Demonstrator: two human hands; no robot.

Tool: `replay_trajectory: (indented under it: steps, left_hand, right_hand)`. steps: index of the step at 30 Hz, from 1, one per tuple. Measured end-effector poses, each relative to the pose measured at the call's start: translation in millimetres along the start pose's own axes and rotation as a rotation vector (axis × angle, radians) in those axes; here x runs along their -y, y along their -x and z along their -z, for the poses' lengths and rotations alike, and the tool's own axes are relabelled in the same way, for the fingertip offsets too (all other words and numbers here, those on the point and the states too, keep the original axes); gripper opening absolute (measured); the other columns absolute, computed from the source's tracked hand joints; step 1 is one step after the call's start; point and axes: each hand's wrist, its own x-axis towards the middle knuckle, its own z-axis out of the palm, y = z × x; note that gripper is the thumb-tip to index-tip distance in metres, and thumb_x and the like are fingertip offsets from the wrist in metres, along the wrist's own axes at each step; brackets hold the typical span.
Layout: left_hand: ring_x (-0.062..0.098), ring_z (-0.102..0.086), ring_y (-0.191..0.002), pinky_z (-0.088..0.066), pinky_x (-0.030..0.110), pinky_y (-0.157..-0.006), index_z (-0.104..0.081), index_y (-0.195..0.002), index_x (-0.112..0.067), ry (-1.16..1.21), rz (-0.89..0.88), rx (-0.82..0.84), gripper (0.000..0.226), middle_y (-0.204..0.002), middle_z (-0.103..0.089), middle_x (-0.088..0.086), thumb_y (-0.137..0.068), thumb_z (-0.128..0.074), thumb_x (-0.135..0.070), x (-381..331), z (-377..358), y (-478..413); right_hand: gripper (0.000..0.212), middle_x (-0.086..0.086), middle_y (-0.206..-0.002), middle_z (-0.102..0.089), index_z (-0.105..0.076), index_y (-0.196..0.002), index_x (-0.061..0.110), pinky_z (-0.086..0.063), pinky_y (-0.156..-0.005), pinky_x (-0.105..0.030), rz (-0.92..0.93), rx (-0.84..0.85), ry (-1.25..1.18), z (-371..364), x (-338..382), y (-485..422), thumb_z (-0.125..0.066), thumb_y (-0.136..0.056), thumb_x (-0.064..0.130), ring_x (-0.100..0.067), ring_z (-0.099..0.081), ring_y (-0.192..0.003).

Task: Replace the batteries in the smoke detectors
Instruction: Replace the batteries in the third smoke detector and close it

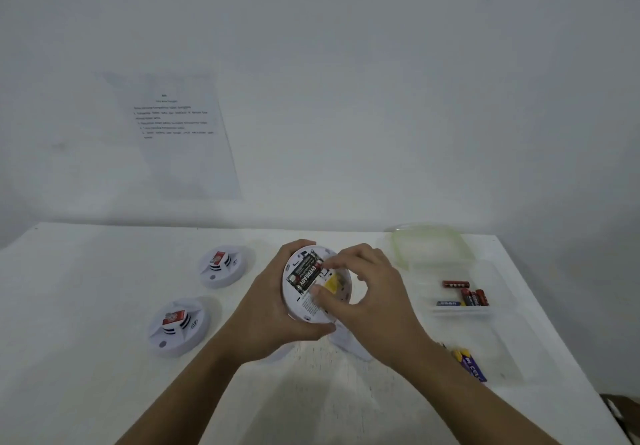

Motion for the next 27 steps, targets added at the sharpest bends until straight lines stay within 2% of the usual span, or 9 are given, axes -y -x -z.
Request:
replay_trajectory:
  steps: [4,9,12,15,20,27]
  left_hand:
    - [0.025,-0.062,-0.122,-0.058,0.042,-0.096,-0.044,-0.139,-0.020,0.043,0.027,0.007,0.092,-0.130,-0.062,-0.003,-0.064,-0.093,0.000,0.9,-1.7,1.6]
    - [0.032,-0.059,-0.124,-0.056,0.050,-0.096,-0.043,-0.142,-0.018,0.055,0.059,0.015,0.095,-0.134,-0.059,0.004,-0.064,-0.094,-0.003,3.2,-5.6,1.6]
    - [0.031,-0.061,-0.121,-0.057,0.052,-0.094,-0.044,-0.140,-0.019,0.057,0.072,0.024,0.092,-0.132,-0.060,0.003,-0.064,-0.093,-0.001,2.9,-8.1,1.6]
    - [0.028,-0.063,-0.118,-0.057,0.050,-0.093,-0.046,-0.137,-0.020,0.064,0.079,0.036,0.090,-0.127,-0.063,0.000,-0.063,-0.093,0.001,1.7,-12.9,1.7]
    - [0.020,-0.066,-0.111,-0.059,0.040,-0.091,-0.050,-0.130,-0.023,0.052,0.071,0.062,0.085,-0.117,-0.065,-0.010,-0.061,-0.094,0.000,-8.6,-31.9,-7.9]
    - [0.017,-0.068,-0.108,-0.061,0.045,-0.087,-0.047,-0.133,-0.019,0.085,0.074,0.141,0.090,-0.116,-0.067,-0.010,-0.061,-0.093,0.005,-21.8,-74.4,-18.5]
  right_hand:
    - [0.047,0.017,-0.107,-0.057,-0.068,-0.117,0.027,-0.039,-0.082,-0.004,-0.050,-0.019,-0.008,-6.5,3.3,1.9,-0.067,-0.076,0.052,-0.004,-0.050,-0.111]
    - [0.039,0.017,-0.104,-0.059,-0.067,-0.105,0.030,-0.047,-0.082,-0.013,-0.110,-0.032,-0.075,-10.3,0.2,2.8,-0.071,-0.071,0.049,-0.006,-0.056,-0.107]
    - [0.032,0.015,-0.103,-0.060,-0.064,-0.098,0.032,-0.047,-0.081,-0.017,-0.175,0.002,-0.140,-9.5,-2.3,0.4,-0.079,-0.072,0.042,-0.008,-0.058,-0.107]
    - [0.031,0.012,-0.102,-0.059,-0.062,-0.097,0.029,-0.044,-0.077,-0.013,-0.216,0.036,-0.130,-6.8,-4.9,-0.4,-0.084,-0.076,0.031,-0.010,-0.057,-0.106]
    - [0.030,0.012,-0.098,-0.057,-0.057,-0.091,0.032,-0.040,-0.074,-0.008,-0.219,-0.018,-0.112,11.8,-9.7,6.2,-0.084,-0.077,0.029,-0.008,-0.054,-0.102]
    - [0.033,0.011,-0.100,-0.058,-0.060,-0.097,0.024,-0.042,-0.074,-0.009,-0.273,-0.034,-0.093,53.9,-30.7,23.7,-0.084,-0.077,0.034,-0.005,-0.054,-0.102]
